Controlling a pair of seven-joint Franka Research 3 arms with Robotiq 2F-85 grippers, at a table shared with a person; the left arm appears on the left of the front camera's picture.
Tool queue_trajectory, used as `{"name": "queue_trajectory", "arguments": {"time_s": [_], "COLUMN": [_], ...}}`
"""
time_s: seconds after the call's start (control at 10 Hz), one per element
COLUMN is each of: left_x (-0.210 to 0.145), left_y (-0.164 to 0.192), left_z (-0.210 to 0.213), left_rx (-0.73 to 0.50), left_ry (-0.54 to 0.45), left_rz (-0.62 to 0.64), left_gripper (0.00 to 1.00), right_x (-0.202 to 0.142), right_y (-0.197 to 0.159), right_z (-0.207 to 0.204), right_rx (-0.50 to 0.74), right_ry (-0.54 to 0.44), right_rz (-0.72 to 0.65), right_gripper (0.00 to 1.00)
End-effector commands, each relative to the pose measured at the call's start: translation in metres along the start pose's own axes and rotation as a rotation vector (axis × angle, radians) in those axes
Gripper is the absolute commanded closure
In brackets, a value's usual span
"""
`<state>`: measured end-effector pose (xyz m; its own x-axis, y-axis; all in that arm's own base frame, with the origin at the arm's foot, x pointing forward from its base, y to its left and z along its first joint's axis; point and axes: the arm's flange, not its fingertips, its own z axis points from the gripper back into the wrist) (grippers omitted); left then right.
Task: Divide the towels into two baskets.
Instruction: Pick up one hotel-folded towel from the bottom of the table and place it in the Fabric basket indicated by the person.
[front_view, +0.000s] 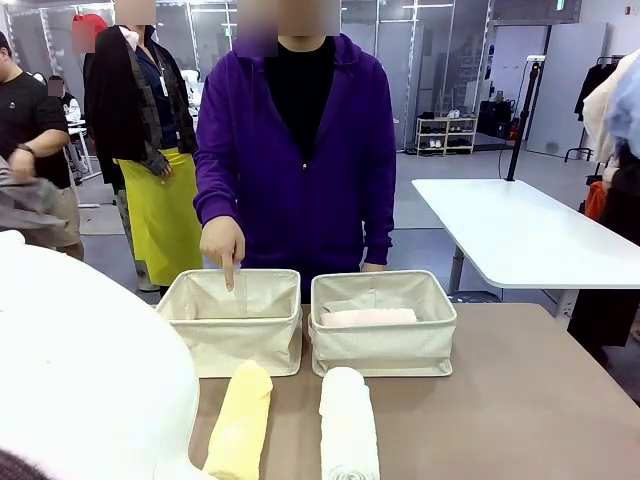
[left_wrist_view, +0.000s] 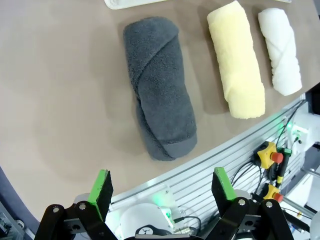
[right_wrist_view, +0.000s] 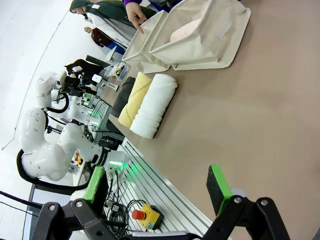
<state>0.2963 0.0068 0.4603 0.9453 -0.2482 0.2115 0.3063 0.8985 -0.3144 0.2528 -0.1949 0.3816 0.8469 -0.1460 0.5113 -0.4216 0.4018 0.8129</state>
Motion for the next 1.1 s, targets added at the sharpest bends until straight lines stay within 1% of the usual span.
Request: {"name": "queue_trajectory", "arguments": {"time_s": [0.0, 0.2, 0.3, 0.4, 0.7, 1.0], "left_x": [0.000, 0.000, 0.010, 0.022, 0.047, 0.045], "left_y": [-0.001, 0.000, 0.003, 0.002, -0.016, -0.025], "left_z": [0.000, 0.000, -0.009, -0.018, -0.039, -0.059], "left_rx": [0.000, 0.000, 0.030, 0.028, 0.056, 0.037], "left_ry": [0.000, 0.000, 0.012, 0.033, 0.089, 0.144], "left_rz": [-0.002, 0.000, -0.011, -0.031, -0.088, -0.078], "left_gripper": [0.00, 0.00, 0.00, 0.00, 0.00, 0.00], "right_x": [-0.001, -0.001, -0.001, -0.001, -0.001, -0.001], "right_y": [0.005, 0.005, 0.005, 0.005, 0.005, 0.005], "right_z": [0.002, 0.002, 0.002, 0.002, 0.002, 0.002], "right_rx": [0.007, 0.007, 0.007, 0.007, 0.007, 0.007], "right_ry": [-0.002, -0.002, -0.002, -0.002, -0.002, -0.002], "right_rz": [0.003, 0.003, 0.003, 0.003, 0.003, 0.003], "right_gripper": [0.00, 0.00, 0.00, 0.00, 0.00, 0.00]}}
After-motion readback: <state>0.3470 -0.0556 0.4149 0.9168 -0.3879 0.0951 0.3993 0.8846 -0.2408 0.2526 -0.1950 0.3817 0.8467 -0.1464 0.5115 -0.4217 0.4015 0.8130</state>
